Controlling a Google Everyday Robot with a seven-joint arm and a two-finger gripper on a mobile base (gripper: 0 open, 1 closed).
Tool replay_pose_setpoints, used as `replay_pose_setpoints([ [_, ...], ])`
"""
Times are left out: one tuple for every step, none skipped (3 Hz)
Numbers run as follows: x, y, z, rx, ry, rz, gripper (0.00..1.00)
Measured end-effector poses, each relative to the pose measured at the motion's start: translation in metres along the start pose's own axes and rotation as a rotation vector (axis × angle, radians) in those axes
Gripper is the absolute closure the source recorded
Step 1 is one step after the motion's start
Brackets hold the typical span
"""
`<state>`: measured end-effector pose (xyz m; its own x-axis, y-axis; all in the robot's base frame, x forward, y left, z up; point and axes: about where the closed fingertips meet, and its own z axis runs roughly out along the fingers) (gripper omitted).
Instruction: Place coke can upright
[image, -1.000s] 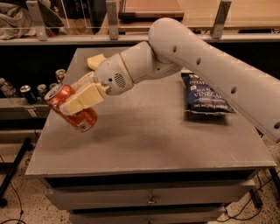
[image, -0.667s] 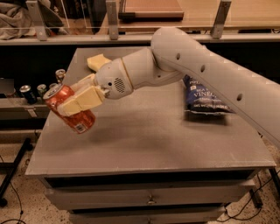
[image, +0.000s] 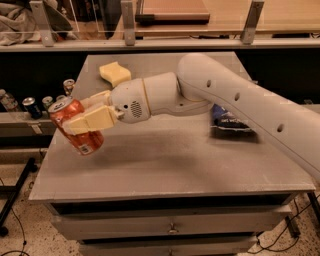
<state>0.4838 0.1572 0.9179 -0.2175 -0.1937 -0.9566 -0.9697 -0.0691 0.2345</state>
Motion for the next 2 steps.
replay_pose_setpoints([
  [0.0032, -0.0034, -0.0001, 0.016, -0.060, -0.016, 1.00],
  [0.0068, -0.0070, -0.0035, 0.029, -0.105, -0.036, 1.00],
])
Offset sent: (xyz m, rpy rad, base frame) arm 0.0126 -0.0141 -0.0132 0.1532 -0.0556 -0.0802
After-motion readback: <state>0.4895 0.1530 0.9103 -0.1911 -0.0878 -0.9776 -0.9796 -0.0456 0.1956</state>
